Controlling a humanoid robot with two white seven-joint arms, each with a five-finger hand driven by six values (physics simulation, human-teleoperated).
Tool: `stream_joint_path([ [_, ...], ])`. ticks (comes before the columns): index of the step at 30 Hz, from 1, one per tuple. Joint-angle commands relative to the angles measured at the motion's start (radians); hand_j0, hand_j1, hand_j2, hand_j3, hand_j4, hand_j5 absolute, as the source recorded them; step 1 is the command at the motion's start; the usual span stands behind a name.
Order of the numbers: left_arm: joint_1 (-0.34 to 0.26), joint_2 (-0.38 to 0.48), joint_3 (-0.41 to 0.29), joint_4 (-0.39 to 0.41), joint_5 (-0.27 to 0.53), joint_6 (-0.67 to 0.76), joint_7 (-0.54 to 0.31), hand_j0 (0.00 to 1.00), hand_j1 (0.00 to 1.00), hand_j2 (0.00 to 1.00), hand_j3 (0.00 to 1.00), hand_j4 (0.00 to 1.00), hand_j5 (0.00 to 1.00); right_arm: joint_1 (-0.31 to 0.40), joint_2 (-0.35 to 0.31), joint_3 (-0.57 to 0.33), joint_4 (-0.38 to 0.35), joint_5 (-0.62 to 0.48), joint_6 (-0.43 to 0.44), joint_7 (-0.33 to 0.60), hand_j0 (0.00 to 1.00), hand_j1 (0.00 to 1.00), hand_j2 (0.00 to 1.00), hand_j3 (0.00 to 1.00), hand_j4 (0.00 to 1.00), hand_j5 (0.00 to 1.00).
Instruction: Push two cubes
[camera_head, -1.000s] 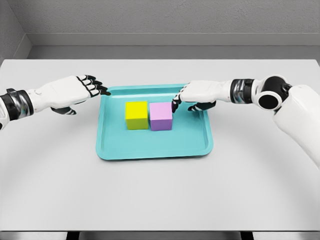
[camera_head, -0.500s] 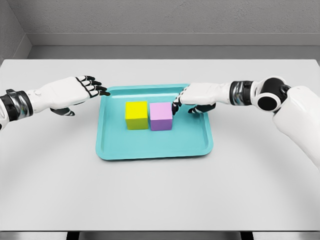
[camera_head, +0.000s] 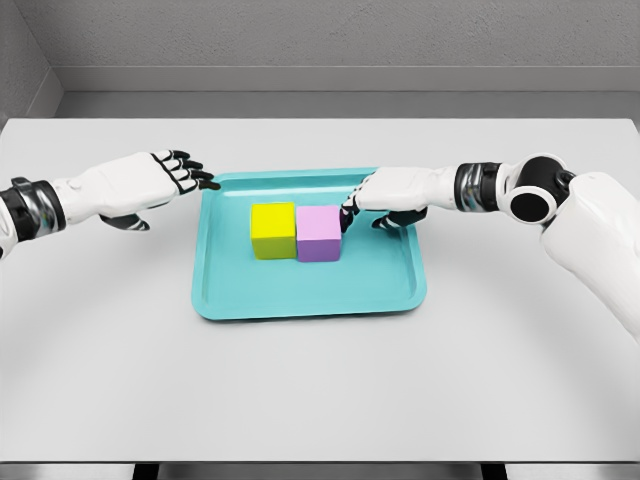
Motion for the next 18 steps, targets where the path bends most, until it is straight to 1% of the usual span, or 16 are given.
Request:
stream_joint_path([
  [1, 0.0, 0.001, 0.0, 0.0, 0.005, 0.002, 0.001, 1.0, 1.0, 1.0, 1.0, 1.0, 1.0, 0.0, 0.001, 0.004, 0.001, 0.012, -0.008, 0.001, 0.61, 0.61, 0.61, 0.61, 0.61, 0.61],
  [10, 0.002, 0.018, 0.0, 0.0, 0.005, 0.002, 0.001, 1.0, 1.0, 1.0, 1.0, 1.0, 1.0, 0.0, 0.009, 0.006, -0.003, 0.012, -0.008, 0.001, 0.61, 0.61, 0.61, 0.61, 0.61, 0.61],
  [12, 0.003, 0.022, 0.0, -0.001, 0.02, 0.002, 0.001, 1.0, 1.0, 1.0, 1.0, 1.0, 1.0, 0.0, 0.016, 0.006, -0.006, 0.011, -0.008, 0.001, 0.61, 0.61, 0.61, 0.61, 0.61, 0.61],
  [18, 0.002, 0.022, 0.0, -0.001, 0.027, 0.002, 0.001, 1.0, 1.0, 1.0, 1.0, 1.0, 1.0, -0.002, 0.007, 0.004, 0.004, 0.014, -0.008, 0.001, 0.61, 0.61, 0.61, 0.61, 0.61, 0.61],
])
